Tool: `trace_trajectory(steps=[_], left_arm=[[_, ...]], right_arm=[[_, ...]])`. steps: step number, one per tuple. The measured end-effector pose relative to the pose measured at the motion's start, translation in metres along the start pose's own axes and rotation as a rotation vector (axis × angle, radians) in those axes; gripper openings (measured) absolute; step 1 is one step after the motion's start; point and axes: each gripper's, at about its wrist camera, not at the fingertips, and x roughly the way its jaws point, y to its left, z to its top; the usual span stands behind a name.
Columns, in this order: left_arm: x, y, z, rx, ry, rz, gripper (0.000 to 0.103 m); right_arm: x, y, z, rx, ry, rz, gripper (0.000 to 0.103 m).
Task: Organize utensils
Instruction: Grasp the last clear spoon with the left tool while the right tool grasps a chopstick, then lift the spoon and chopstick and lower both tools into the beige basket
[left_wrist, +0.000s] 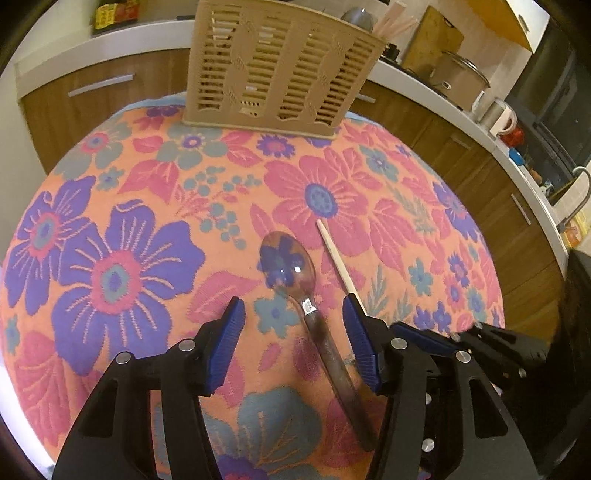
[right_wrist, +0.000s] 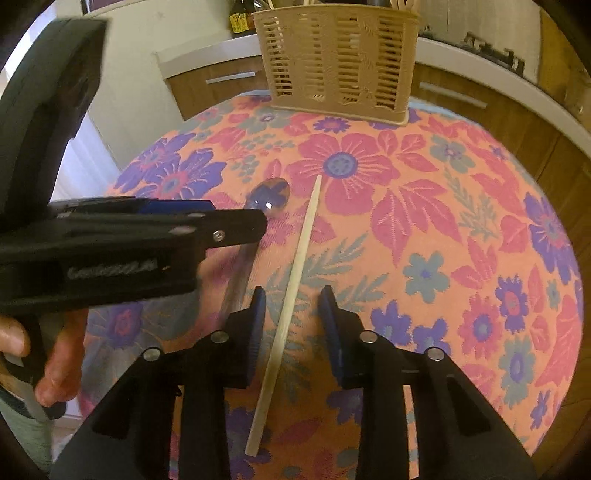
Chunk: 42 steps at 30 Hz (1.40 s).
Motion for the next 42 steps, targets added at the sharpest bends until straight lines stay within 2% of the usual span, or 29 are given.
trace_trajectory(steps=[2, 5, 11, 15, 18, 25, 32, 34, 36, 38, 42], left_arm=[[0.002, -0.004, 0.001, 0.015, -0.006, 0.023, 0.053], [0.004, -0.013, 0.0, 0.05, -0.006, 0.06, 0.053], [0.012, -0.033, -0.003, 0.146, 0.008, 0.183, 0.051], [0.014, -0.039, -0.003, 0.201, 0.012, 0.252, 0.032], [0.012, -0.035, -0.001, 0.201, 0.009, 0.255, 0.01], [0.001, -0.018, -0.004, 0.14, 0.003, 0.164, 0.01], [-0.01, 0.005, -0.008, 0.084, 0.013, 0.154, 0.01], [-0.012, 0.008, -0.007, 0.08, 0.026, 0.143, 0.011], [-0.011, 0.006, -0.006, 0.11, 0.04, 0.157, 0.011], [-0.01, 0.004, -0.006, 0.131, 0.048, 0.163, 0.014], [-0.008, 0.004, -0.002, 0.151, 0.06, 0.162, 0.026]], right_arm=[[-0.001, 0.003, -0.006, -0.034, -0.015, -0.049, 0.014], [-0.008, -0.002, -0.015, -0.028, -0.025, -0.056, 0.005], [-0.014, -0.02, -0.018, 0.038, -0.024, -0.054, 0.004], [-0.014, -0.029, -0.016, 0.066, -0.009, -0.037, 0.004], [-0.013, -0.035, -0.013, 0.088, 0.016, -0.013, 0.004], [-0.006, -0.041, -0.002, 0.123, 0.064, 0.036, 0.004], [0.015, -0.046, 0.038, 0.128, 0.144, 0.08, 0.006], [0.022, -0.046, 0.045, 0.125, 0.169, 0.093, 0.009], [0.028, -0.045, 0.054, 0.12, 0.192, 0.121, 0.02], [0.031, -0.042, 0.059, 0.101, 0.202, 0.105, 0.021], [0.036, -0.036, 0.066, 0.063, 0.236, 0.062, 0.021]])
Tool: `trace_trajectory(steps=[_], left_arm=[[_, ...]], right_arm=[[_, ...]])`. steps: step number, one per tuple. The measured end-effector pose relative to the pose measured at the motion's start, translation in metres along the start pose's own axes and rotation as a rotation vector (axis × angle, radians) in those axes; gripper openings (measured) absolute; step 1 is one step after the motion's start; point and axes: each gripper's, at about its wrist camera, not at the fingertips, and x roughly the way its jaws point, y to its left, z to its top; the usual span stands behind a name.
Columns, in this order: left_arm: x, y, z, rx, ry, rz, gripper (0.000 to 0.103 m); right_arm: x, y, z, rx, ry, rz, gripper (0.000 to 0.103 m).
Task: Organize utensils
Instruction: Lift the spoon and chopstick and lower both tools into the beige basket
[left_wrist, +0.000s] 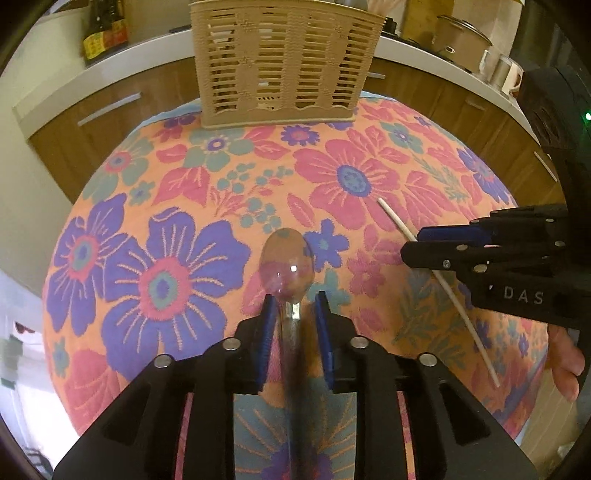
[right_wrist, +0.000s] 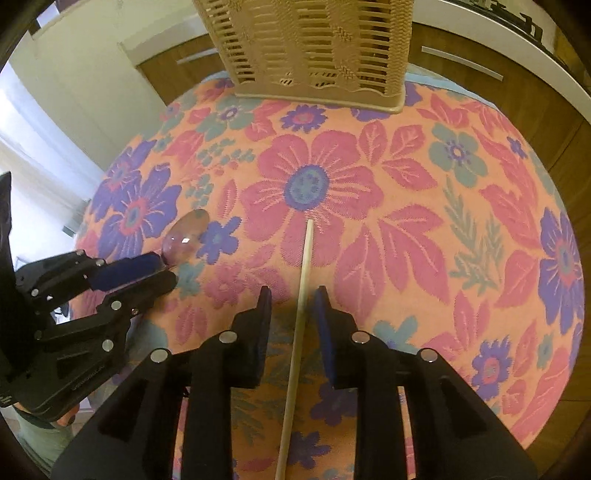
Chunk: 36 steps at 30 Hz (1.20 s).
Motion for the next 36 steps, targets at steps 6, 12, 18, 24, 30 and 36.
trace_trajectory(steps=[6, 12, 18, 24, 30, 36], left_arm=[[0.008, -0.008, 0.009, 0.083, 0.043, 0.051, 0.034], [0.003, -0.016, 0.007, 0.114, 0.015, 0.101, 0.01], [-0.04, 0.007, 0.021, -0.01, -0.181, -0.011, 0.01], [-0.099, 0.027, 0.051, -0.104, -0.425, -0.117, 0.01], [-0.142, 0.042, 0.088, -0.13, -0.623, -0.132, 0.01], [-0.167, 0.046, 0.133, -0.127, -0.764, -0.132, 0.01]], right_arm=[[0.006, 0.004, 0.008, -0.018, 0.053, -0.032, 0.014], [0.005, 0.006, 0.006, -0.056, 0.03, -0.064, 0.004], [-0.036, 0.005, 0.001, -0.089, -0.125, 0.082, 0.003], [-0.102, 0.007, 0.013, -0.123, -0.377, 0.208, 0.003], [-0.158, -0.002, 0.043, -0.113, -0.594, 0.258, 0.002], [-0.205, -0.002, 0.089, -0.093, -0.769, 0.279, 0.002]])
